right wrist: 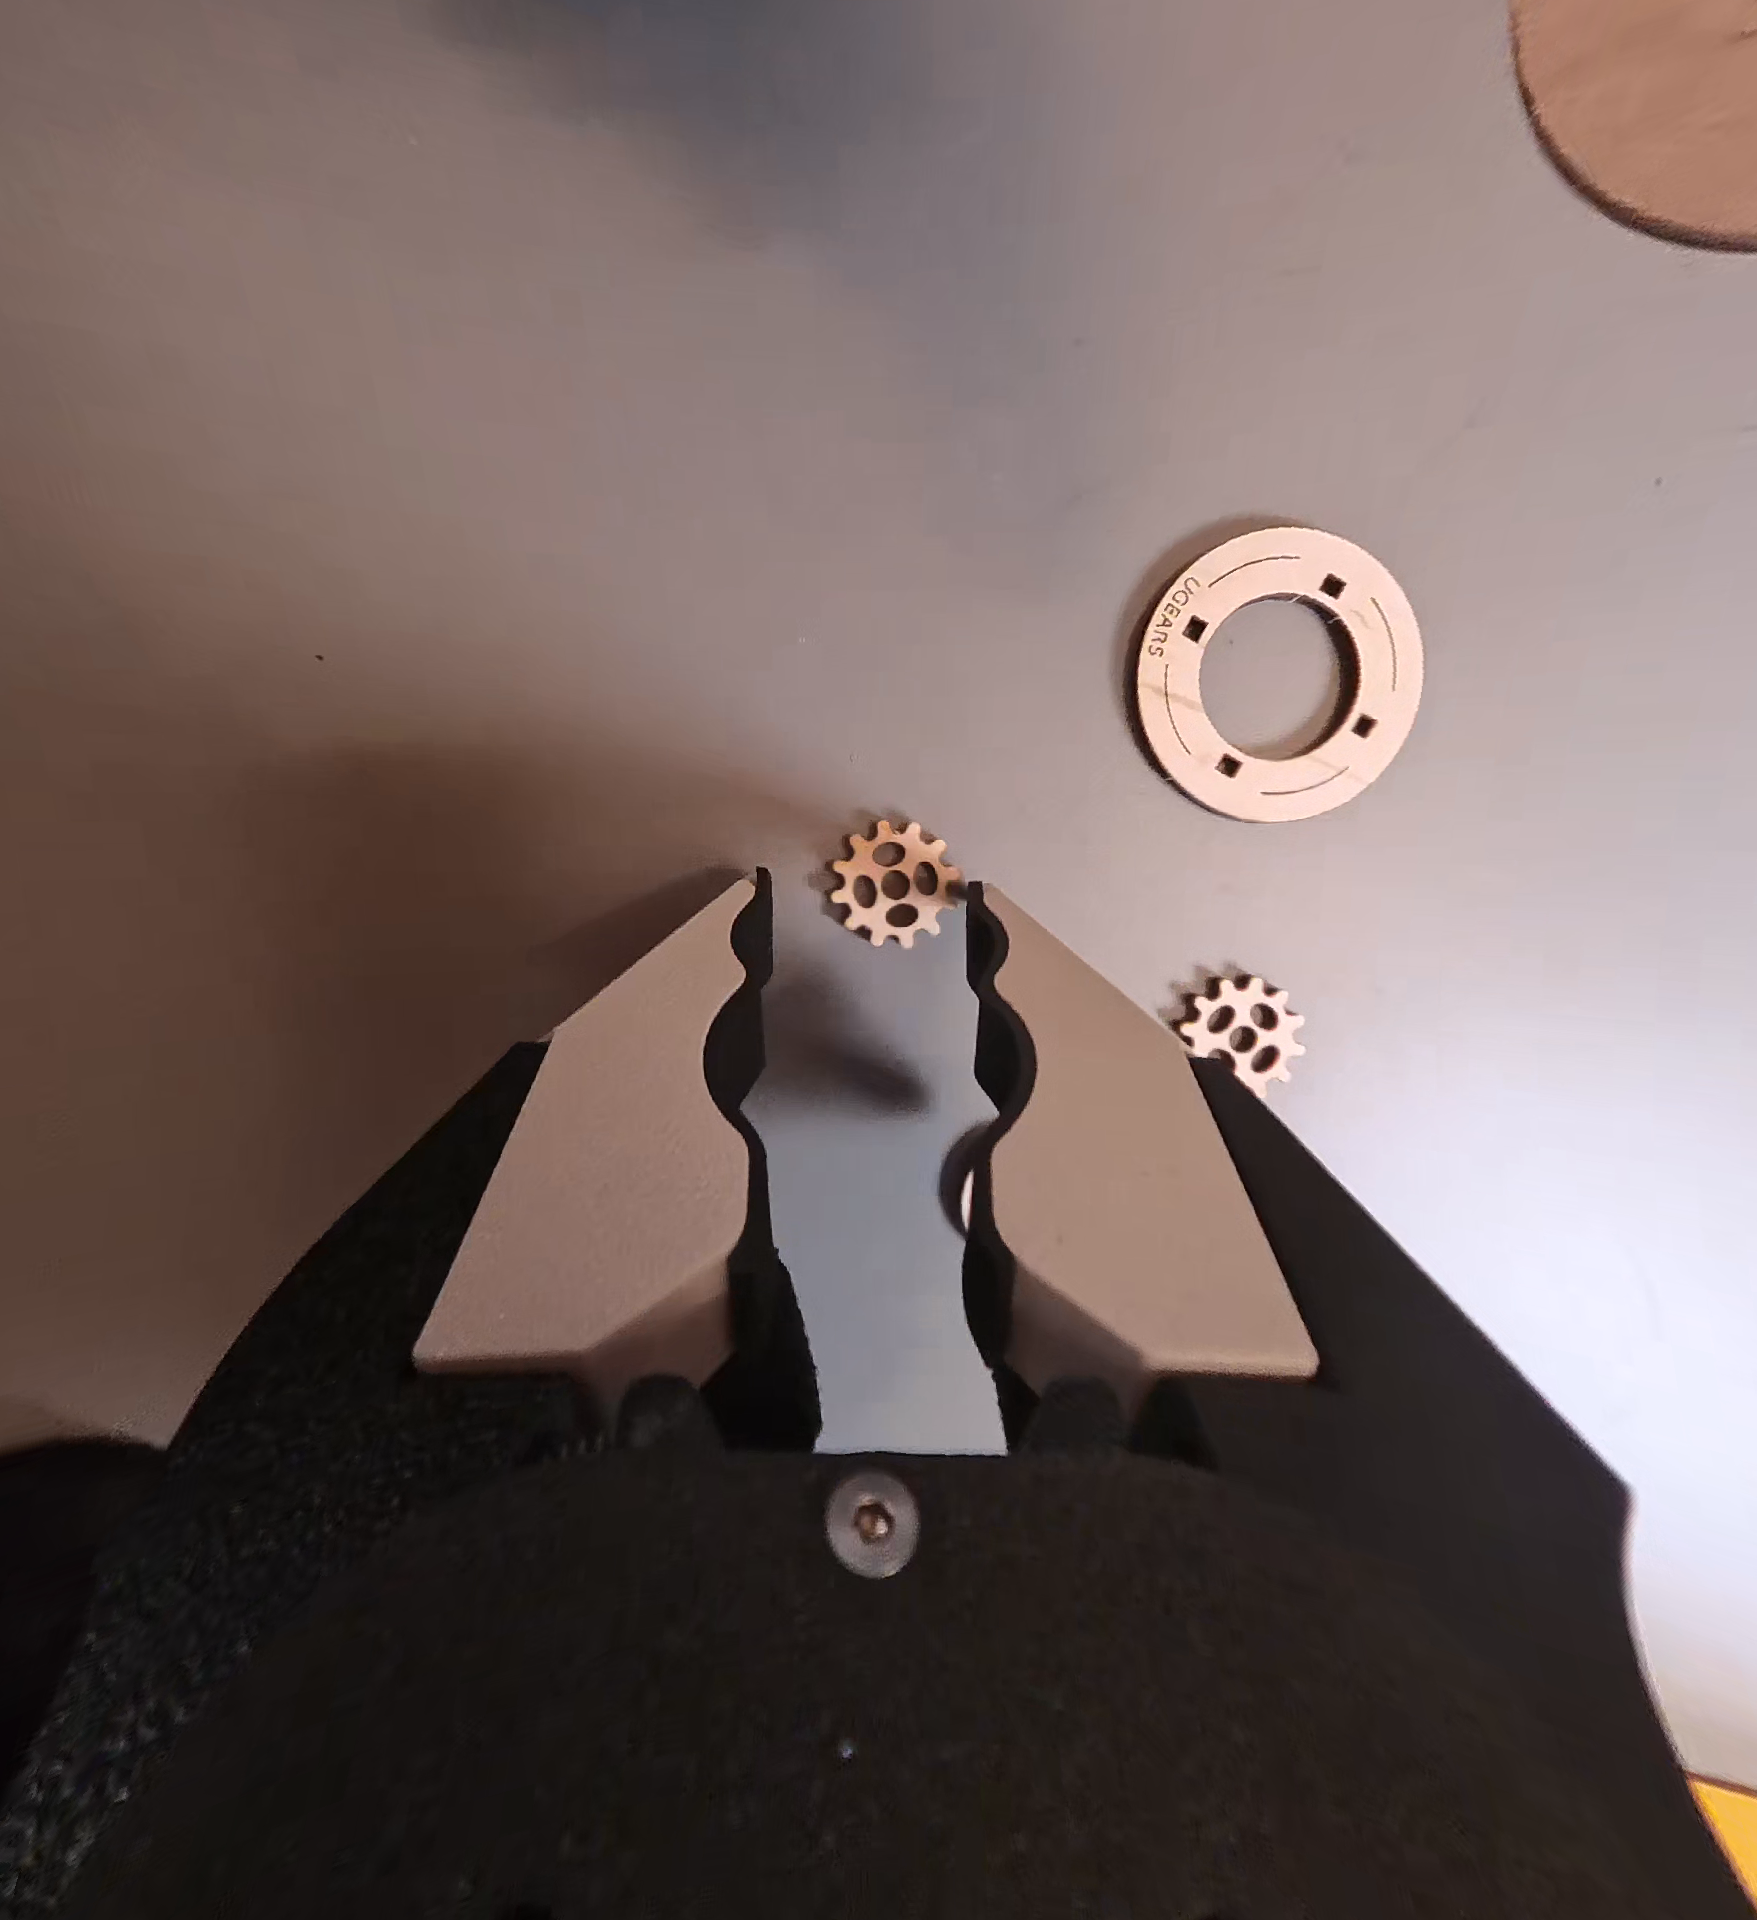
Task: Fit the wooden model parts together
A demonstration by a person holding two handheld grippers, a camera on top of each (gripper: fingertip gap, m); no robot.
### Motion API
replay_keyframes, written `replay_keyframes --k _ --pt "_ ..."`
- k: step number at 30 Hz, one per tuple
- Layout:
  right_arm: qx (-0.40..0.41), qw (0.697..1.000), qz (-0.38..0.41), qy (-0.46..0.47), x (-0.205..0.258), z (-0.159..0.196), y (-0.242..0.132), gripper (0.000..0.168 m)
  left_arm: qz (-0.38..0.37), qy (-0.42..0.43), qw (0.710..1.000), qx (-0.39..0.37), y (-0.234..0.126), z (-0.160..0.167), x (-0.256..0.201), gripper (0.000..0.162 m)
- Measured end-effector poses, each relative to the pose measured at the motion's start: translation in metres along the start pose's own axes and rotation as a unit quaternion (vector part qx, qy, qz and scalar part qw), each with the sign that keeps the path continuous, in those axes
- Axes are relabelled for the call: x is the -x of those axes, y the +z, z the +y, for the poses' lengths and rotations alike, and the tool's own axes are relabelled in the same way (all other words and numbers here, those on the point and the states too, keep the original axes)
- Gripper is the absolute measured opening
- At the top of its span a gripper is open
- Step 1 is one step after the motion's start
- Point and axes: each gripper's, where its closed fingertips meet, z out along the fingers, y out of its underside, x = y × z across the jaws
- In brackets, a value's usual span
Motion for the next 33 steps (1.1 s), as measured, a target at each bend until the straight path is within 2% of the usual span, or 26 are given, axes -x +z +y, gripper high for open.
replay_keyframes --k 3,5,8,11,16,19,23,33 --pt "-0.002 1.000 0.004 0.001 -0.003 0.000 0.002 0.031 0.000 -0.004 1.000 0.000 0.000 0.000 0.002 0.002" --pt "-0.004 1.000 0.007 0.000 -0.005 0.000 0.002 0.022 0.000 -0.005 1.000 0.002 0.000 0.001 0.002 0.002" --pt "-0.008 1.000 0.002 0.009 -0.008 0.004 -0.003 0.021 -0.002 -0.002 1.000 0.006 0.000 0.001 0.004 0.002" --pt "-0.031 0.998 0.014 0.047 -0.025 0.011 -0.025 0.021 -0.003 -0.004 1.000 0.006 0.000 0.000 0.006 0.002" --pt "-0.053 0.989 0.086 0.105 -0.069 0.031 -0.056 0.021 -0.005 -0.004 1.000 0.010 0.001 0.002 0.008 0.002" --pt "-0.035 0.988 0.090 0.118 -0.079 0.044 -0.046 0.021 -0.005 -0.005 1.000 0.018 0.003 0.005 0.009 0.002" --pt "-0.026 0.990 0.080 0.109 -0.077 0.043 -0.033 0.021 -0.005 -0.005 1.000 0.025 0.004 0.008 0.009 0.002" --pt "-0.001 0.988 0.108 0.112 -0.087 0.051 -0.027 0.022 -0.006 -0.011 0.999 0.031 0.004 0.009 0.010 0.002"
